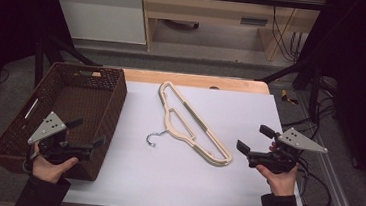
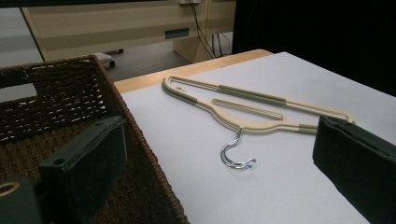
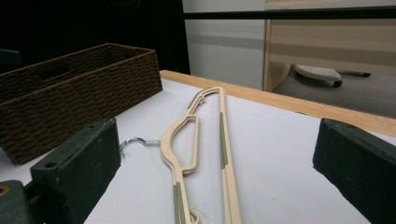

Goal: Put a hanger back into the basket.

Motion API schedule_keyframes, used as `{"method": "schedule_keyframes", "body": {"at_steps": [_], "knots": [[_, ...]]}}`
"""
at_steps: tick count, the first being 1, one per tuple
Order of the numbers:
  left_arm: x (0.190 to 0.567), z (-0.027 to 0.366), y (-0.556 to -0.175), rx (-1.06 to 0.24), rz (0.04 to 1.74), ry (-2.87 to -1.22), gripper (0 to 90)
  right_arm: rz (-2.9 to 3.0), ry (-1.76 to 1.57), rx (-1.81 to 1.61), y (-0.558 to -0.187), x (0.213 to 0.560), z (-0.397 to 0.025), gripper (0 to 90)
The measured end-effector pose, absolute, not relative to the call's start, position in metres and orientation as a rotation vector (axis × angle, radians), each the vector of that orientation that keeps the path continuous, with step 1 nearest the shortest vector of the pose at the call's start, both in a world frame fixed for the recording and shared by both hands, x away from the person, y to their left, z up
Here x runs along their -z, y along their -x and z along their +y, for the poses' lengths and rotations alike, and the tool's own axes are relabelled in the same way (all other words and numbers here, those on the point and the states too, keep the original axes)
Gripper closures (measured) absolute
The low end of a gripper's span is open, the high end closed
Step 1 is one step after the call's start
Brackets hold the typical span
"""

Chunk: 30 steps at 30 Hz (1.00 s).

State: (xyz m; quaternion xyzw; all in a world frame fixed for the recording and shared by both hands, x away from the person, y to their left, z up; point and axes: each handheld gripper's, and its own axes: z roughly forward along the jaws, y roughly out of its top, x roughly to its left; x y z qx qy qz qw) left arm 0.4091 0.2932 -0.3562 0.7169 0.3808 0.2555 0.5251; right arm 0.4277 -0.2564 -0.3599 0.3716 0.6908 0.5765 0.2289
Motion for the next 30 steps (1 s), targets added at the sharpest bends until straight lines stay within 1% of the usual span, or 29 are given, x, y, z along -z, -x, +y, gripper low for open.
{"method": "schedule_keyframes", "body": {"at_steps": [7,15,24,30], "knots": [[0.355,0.297,-0.409,-0.613,0.918,-1.711,2.5,1.932,-1.023,-1.564,-0.430,0.361,-0.254,1.4],[0.354,0.301,-0.409,-0.618,0.926,-1.712,2.5,1.973,-1.021,-1.518,-0.434,0.361,-0.239,2.3],[0.354,0.301,-0.410,-0.623,0.923,-1.729,2.5,2.077,-0.985,-1.448,-0.443,0.360,-0.215,9.0],[0.355,0.301,-0.411,-0.622,0.927,-1.732,2.6,2.194,-0.972,-1.375,-0.456,0.366,-0.193,11.8]]}}
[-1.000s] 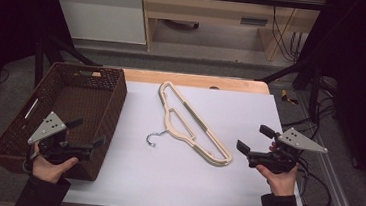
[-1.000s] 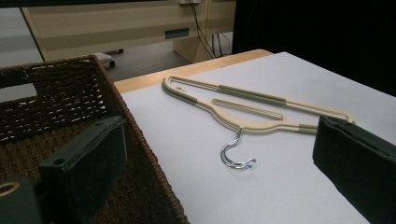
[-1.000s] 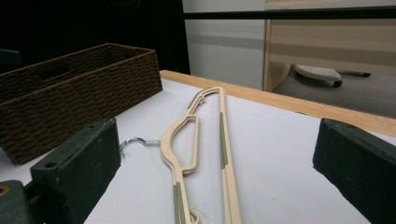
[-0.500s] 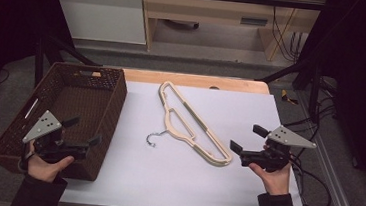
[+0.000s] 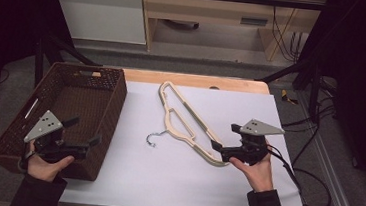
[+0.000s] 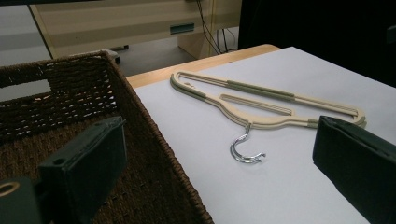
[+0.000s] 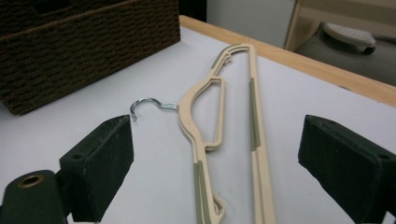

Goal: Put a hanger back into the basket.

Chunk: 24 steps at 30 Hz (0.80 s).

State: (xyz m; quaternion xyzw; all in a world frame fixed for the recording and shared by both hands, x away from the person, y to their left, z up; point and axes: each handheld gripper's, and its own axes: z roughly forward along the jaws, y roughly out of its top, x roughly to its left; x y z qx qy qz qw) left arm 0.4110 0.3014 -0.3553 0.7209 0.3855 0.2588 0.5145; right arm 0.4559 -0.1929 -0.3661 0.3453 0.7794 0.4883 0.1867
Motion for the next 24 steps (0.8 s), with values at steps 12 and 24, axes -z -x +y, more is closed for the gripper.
{"method": "schedule_keyframes", "body": {"at_steps": [12,24], "knots": [[0.355,0.304,-0.411,-0.623,0.931,-1.730,2.6,2.327,-0.996,-1.253,-0.489,0.394,-0.161,22.0],[0.353,0.303,-0.410,-0.623,0.919,-1.728,2.7,2.501,-1.018,-1.089,-0.511,0.433,-0.137,43.7]]}}
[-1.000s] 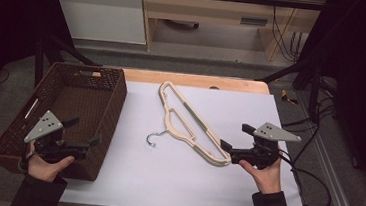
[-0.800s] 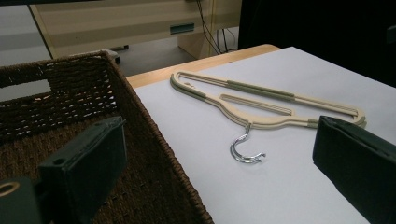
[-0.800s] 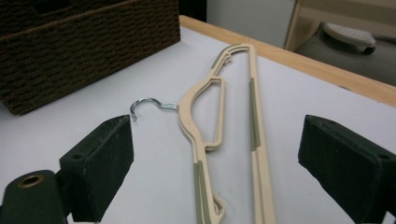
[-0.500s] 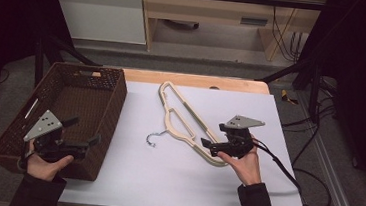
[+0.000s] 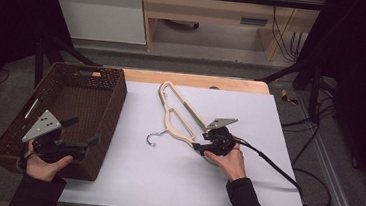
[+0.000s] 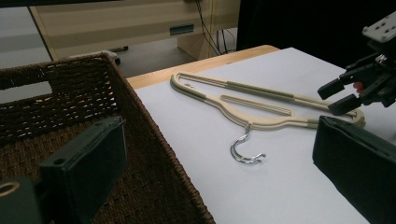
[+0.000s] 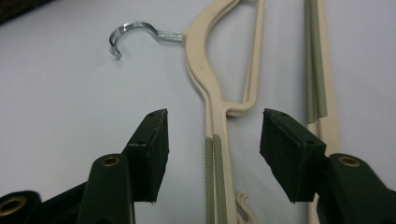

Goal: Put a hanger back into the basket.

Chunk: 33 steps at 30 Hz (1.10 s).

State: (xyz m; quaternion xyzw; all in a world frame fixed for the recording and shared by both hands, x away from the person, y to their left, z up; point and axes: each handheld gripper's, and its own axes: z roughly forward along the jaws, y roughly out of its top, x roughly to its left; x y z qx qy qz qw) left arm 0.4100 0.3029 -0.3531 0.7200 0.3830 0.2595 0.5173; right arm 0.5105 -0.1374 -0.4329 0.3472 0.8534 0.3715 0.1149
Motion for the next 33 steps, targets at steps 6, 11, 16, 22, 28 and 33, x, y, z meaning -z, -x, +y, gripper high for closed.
{"method": "schedule_keyframes", "body": {"at_steps": [6,11,16,22,28,33], "knots": [[0.355,0.302,-0.411,-0.620,0.921,-1.734,2.7,2.545,-1.063,-1.009,-0.519,0.450,-0.136,50.1],[0.355,0.301,-0.411,-0.618,0.917,-1.743,2.8,2.576,-1.083,-0.942,-0.522,0.460,-0.133,56.9],[0.355,0.302,-0.412,-0.617,0.919,-1.739,2.9,2.613,-1.110,-0.946,-0.526,0.464,-0.133,67.4],[0.355,0.301,-0.411,-0.614,0.915,-1.742,3.1,2.629,-1.167,-0.970,-0.526,0.463,-0.134,74.9],[0.356,0.299,-0.412,-0.612,0.917,-1.740,3.2,2.637,-1.178,-0.992,-0.527,0.460,-0.137,78.6],[0.356,0.299,-0.412,-0.613,0.912,-1.750,3.3,2.620,-1.201,-1.000,-0.525,0.458,-0.137,78.7]]}}
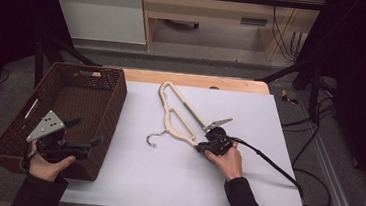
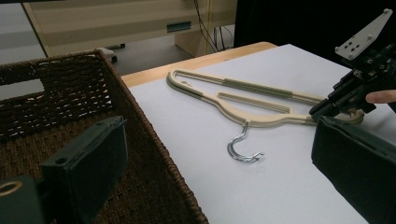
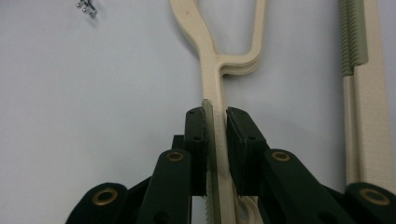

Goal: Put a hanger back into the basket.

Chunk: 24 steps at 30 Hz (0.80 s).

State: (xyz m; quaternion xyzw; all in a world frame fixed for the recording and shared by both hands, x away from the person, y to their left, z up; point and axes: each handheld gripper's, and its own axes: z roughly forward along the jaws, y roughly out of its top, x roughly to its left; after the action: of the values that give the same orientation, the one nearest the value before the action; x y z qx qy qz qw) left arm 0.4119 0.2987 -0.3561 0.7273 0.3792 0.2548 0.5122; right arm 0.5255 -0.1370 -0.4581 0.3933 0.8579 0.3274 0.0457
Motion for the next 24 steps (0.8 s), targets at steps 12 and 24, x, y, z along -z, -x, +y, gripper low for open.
{"method": "schedule_keyframes", "body": {"at_steps": [12,24], "knots": [[0.3562,0.2963,-0.4115,-0.612,0.905,-1.755,3.4,2.636,-1.222,-1.009,-0.5184,0.4528,-0.1377,79.8],[0.3571,0.2934,-0.4117,-0.611,0.900,-1.762,3.5,2.616,-1.181,-1.083,-0.5199,0.4554,-0.1385,79.8]]}}
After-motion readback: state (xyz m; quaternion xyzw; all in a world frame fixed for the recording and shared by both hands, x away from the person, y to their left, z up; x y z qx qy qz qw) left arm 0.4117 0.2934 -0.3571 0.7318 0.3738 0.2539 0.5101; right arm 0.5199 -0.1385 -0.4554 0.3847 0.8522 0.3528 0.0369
